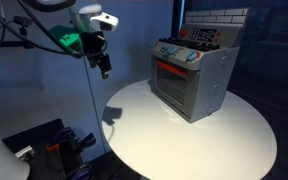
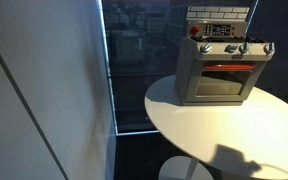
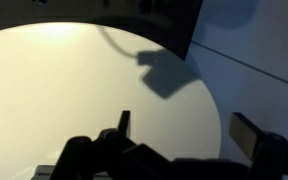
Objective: Turn the knob on the stove
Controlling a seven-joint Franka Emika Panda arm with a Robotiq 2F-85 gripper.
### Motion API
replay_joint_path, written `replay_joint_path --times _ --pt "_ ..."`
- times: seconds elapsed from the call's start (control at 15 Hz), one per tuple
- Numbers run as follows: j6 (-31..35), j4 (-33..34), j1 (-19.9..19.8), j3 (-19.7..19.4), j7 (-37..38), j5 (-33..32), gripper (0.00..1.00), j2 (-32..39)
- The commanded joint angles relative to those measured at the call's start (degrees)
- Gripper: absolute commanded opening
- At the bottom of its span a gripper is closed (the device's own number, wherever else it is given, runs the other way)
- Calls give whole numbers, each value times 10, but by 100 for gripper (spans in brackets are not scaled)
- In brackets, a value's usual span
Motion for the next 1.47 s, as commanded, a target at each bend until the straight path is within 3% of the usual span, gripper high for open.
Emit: replay_joint_path --times 0.0,0.73,1.4 --pt "-3 1 -7 6 -3 4 100 0" --pt "30 49 -18 8 8 1 100 13" --pt "156 150 -61 31 47 -44 100 86"
